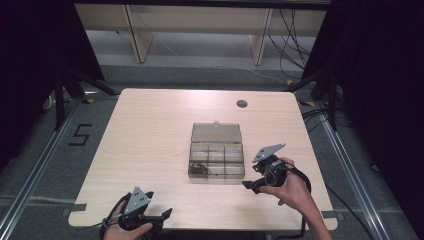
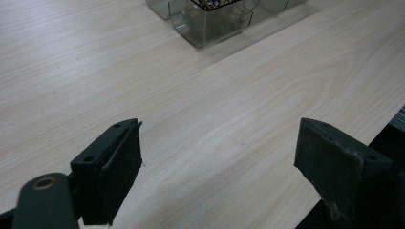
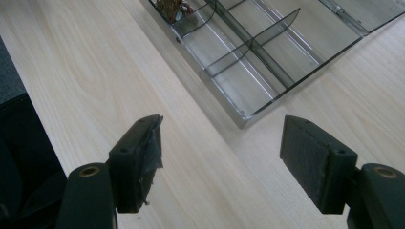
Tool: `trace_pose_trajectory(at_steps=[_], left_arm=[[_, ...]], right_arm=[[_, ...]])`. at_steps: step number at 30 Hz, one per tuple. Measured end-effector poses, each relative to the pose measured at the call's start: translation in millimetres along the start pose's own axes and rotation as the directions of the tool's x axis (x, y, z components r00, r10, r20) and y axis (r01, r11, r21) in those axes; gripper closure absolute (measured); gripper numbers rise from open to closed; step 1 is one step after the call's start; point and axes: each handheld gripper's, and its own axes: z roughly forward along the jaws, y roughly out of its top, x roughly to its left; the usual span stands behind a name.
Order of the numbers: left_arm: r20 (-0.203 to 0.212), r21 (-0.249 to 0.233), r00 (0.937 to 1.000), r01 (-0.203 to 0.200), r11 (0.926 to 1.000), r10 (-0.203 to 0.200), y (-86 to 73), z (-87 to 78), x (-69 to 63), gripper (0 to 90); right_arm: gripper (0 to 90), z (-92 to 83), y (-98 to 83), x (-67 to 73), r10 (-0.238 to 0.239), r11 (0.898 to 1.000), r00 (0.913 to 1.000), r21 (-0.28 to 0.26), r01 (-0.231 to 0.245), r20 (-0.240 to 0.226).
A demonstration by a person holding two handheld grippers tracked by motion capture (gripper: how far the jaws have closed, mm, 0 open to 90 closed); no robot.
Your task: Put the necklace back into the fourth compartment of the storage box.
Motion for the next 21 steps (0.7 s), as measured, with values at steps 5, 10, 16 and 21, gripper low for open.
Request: trace_pose_trajectory(at_steps=[5, 10, 16, 21], left_arm=[[-0.002, 0.0, 0.9998, 0.019, 0.9998, -0.019, -0.5, 0.7, -0.9, 15.7], [-0.009, 0.0, 0.9998, 0.019, 0.9998, -0.019, -0.7, 1.2, -0.9, 15.7], [-0.001, -0.017, 0.9993, 0.037, 0.9992, -0.037, -0.5, 1.7, -2.6, 15.7], [-0.001, -0.017, 0.9994, 0.036, 0.9992, -0.036, -0.2, 1.2, -2.7, 15.6]], right_arm=[[27.8, 0.8, -7.5, -1.7, -0.024, 0.999, 0.9997, -0.032, 0.024, 0.004], [27.2, 0.8, -12.2, -3.1, -0.032, 0.998, 0.9994, -0.057, 0.033, 0.009], [26.9, 0.7, -17.3, -3.3, -0.026, 0.996, 0.9995, -0.081, 0.027, 0.018], [25.9, -1.4, -24.6, -1.7, -0.005, 0.997, 0.9999, -0.077, 0.005, 0.01]])
